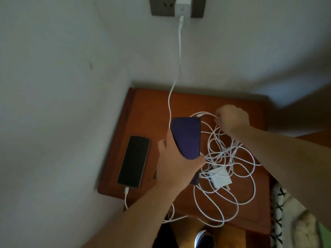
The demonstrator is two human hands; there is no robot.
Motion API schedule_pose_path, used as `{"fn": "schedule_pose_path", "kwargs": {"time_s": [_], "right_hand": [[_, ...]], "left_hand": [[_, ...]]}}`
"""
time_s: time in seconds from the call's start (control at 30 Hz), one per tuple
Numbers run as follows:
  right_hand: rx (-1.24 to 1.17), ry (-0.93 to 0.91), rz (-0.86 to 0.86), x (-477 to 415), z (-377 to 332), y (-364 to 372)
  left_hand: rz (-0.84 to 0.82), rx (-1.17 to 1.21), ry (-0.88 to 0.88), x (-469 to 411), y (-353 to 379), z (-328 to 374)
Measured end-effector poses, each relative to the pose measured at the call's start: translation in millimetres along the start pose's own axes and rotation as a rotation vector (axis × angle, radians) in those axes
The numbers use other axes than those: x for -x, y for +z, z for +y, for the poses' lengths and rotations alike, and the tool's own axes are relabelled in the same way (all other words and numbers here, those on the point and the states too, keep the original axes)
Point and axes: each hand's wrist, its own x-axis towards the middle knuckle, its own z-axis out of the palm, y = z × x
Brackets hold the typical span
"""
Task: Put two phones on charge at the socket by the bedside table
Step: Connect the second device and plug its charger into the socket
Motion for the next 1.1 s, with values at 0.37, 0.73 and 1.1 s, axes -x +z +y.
{"fn": "schedule_pose_path", "kwargs": {"time_s": [0.37, 0.73, 1.1], "right_hand": [[-0.981, 0.021, 0.241, 59.9, 21.9, -51.7], [-0.851, -0.318, 0.037, 157.2, -17.3, -119.1], [-0.606, -0.413, 0.166, 202.9, -28.1, -82.1]], "left_hand": [[0.061, 0.186, -0.109, 3.7, 2.5, 5.2], [-0.038, 0.720, -0.542, 14.4, -14.2, 50.2], [-0.042, 1.020, -0.684, 18.7, -3.5, 45.6]]}}
